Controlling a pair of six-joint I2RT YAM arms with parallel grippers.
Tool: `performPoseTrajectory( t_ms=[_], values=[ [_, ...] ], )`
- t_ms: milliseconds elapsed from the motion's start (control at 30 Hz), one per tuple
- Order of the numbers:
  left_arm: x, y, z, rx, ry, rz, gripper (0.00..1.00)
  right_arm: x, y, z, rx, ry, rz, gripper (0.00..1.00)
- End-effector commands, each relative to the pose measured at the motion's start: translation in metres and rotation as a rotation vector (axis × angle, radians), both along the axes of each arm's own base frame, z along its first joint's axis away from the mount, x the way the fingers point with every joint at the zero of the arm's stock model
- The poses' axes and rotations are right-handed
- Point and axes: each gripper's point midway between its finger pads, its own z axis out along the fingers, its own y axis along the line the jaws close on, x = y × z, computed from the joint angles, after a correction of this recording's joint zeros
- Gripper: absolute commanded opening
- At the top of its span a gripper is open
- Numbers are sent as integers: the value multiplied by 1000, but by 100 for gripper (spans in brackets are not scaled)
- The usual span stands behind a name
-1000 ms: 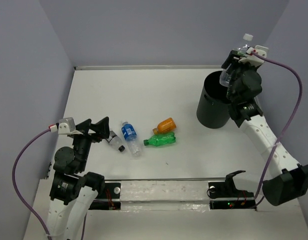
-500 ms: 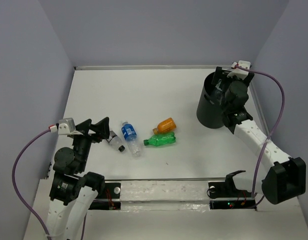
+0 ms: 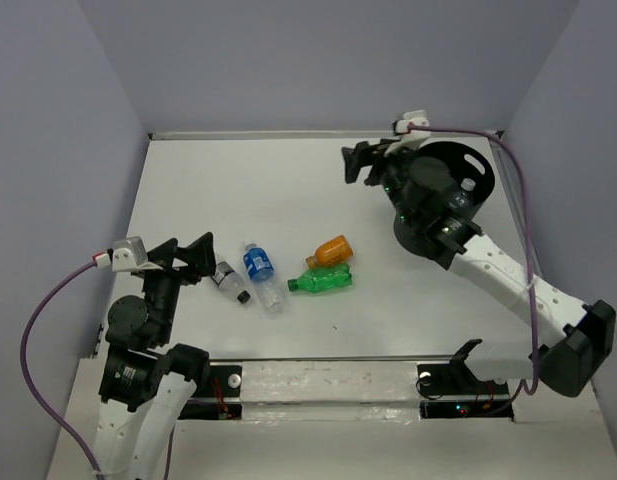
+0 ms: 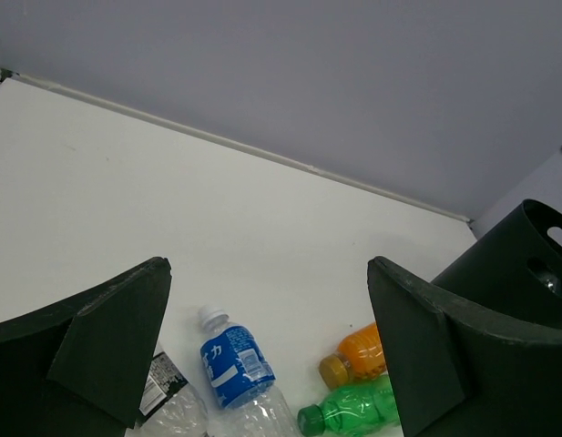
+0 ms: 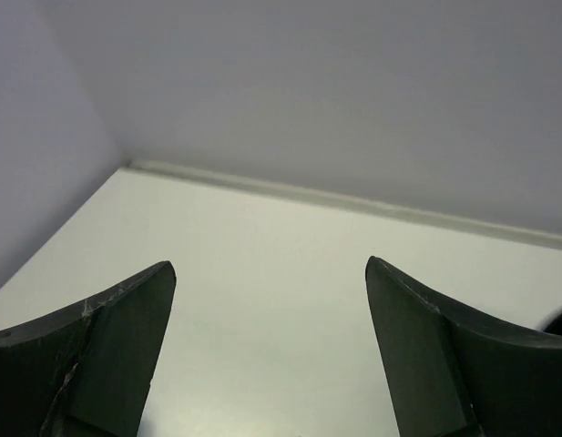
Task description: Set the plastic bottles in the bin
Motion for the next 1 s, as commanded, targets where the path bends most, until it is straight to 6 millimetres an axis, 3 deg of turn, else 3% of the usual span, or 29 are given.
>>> performPoseTrajectory(
  t_ms=[0,33,67,100,133,167,233,367,500,700,733,867,967],
  values=[
    [-5,9,23,-8,-56,38,99,-20,111,-95,-91,265,294,89],
    [-4,10,22,-8,-53,44,99,-24,127,-109,-111,300,320,89],
    [-3,10,22,-8,-50,46,99,-30,146,-110,-122,323,359,88],
    [-3,10,22,-8,-50,47,99,-37,159,-131,-153,399,402,88],
    [-3,10,22,-7,-48,47,99,-38,171,-139,-164,428,418,88],
    [-3,11,22,-8,-50,52,99,-40,194,-151,-184,457,447,89],
    [-4,13,23,-6,-53,59,99,-46,215,-166,-211,497,472,89],
    [-9,29,29,-4,-74,141,99,-55,252,-216,-228,624,447,94],
    [-9,30,29,-7,-75,145,99,-63,273,-254,-243,709,464,94],
    [-12,26,30,-10,-85,119,99,-72,281,-294,-284,798,475,93],
    [-12,25,31,-11,-88,114,99,-77,284,-307,-302,821,465,93],
    [-14,23,32,-14,-94,102,99,-75,283,-332,-316,859,432,92],
    [-13,20,31,-12,-91,88,99,-69,284,-338,-325,849,406,90]
  ],
)
